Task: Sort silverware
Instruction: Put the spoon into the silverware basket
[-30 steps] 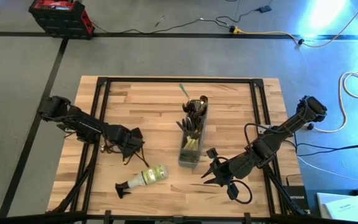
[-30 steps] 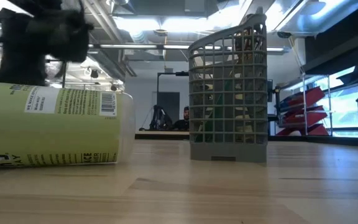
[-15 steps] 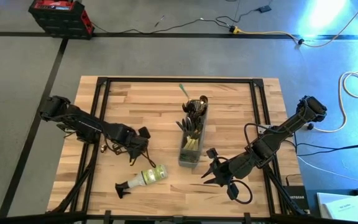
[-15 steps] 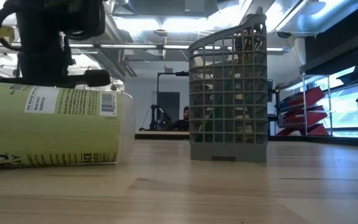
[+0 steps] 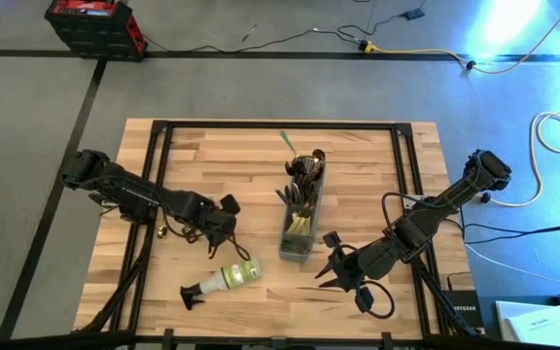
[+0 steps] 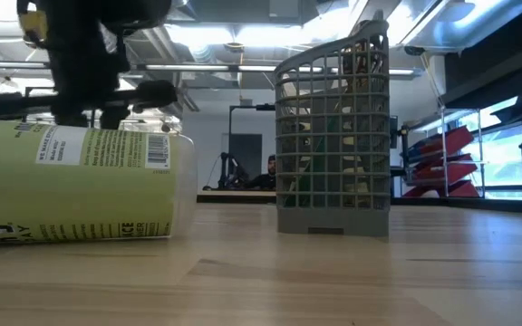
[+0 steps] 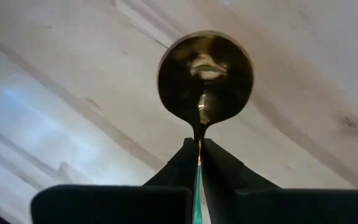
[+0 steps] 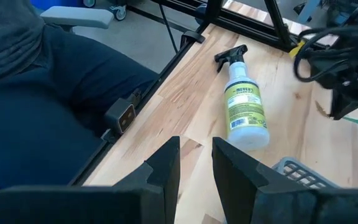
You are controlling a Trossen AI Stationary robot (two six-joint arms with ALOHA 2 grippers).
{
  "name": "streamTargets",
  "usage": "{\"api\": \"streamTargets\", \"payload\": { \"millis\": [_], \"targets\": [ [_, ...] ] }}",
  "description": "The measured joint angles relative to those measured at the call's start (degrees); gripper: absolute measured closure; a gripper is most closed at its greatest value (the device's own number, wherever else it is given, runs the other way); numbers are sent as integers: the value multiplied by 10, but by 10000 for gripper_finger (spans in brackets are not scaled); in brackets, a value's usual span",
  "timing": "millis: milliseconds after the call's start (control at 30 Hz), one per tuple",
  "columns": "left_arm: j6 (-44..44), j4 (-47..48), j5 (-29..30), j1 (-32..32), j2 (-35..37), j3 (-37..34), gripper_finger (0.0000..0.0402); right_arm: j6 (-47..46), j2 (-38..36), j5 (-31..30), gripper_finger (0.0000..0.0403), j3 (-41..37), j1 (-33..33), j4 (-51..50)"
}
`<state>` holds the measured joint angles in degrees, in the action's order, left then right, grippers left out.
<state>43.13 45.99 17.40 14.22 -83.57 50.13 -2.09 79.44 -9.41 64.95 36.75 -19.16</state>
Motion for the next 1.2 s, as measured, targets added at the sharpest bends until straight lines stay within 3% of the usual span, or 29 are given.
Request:
{"api": "streamTargets", "payload": {
  "millis": [200, 500, 700, 967, 1067, 1200],
  "targets": [
    [-67, 0, 0, 7, 5, 57, 401, -15, -1, 43, 327, 0, 0, -5],
    [-174, -29, 0, 51, 27, 165, 401, -52, -1, 45, 327, 0, 0, -37],
    [-163, -211, -14, 81, 27, 183, 401, -56, -1, 45, 327, 0, 0, -42],
    [-123, -442, -79, 58, 5, 183, 401, -58, -1, 46, 327, 0, 0, -42],
    [-142, -487, -126, 39, -17, 183, 401, -58, -1, 46, 327, 0, 0, -42],
    [-192, -483, -138, 12, -46, 182, 401, -58, -1, 46, 327, 0, 0, -42]
  ]
}}
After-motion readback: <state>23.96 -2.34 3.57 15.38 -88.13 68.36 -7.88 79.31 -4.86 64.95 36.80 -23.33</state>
